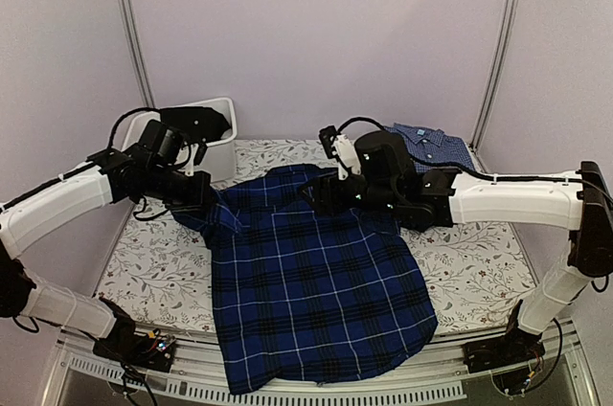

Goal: Fold and stack the long sleeve shirts
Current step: Pass from the left arm to the right

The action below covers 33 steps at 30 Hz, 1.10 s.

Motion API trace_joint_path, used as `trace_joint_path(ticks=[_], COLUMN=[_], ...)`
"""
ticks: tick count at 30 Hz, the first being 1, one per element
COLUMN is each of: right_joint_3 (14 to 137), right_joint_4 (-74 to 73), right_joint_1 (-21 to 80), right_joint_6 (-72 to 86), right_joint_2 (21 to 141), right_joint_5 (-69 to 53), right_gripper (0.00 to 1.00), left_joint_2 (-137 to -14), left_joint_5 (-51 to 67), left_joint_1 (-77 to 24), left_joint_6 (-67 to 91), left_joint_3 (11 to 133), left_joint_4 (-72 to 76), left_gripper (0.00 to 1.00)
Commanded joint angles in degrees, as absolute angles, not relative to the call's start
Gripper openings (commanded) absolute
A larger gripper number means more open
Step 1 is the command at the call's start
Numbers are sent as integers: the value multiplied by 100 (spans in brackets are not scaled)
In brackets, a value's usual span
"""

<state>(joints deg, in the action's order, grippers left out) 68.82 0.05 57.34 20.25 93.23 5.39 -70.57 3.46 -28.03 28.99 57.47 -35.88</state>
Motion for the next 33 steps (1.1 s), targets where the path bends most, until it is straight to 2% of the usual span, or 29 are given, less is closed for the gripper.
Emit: trace_joint_path(ticks=[1,9,20,28,33], right_joint_3=[6725,7049,8279,8735,8813], right_joint_4=[521,736,603,431,317], right_joint_1=[5871,6274,6668,6831,6831], right_joint_6=[1658,1162,709,670,785], right_joint_2=[9001,9294,10809,11548,11651], right_joint_5=[547,401,570,779,1012], right_gripper=[65,71,81,81,75], left_joint_2=[-7377,-7636,-7663,-7715,-7735], left_joint_5=[1097,1680,2352,2528,2563], left_joint_1=[-3026,-3124,-3177,-3239,-3283], left_joint_6=[2351,2167,1969,1943,1927], left_joint_3=[6020,6215,6300,6366,6411], left_joint_4=[-3399,-3391,-3401,-3357,-3332], left_gripper=[0,0,0,0,0])
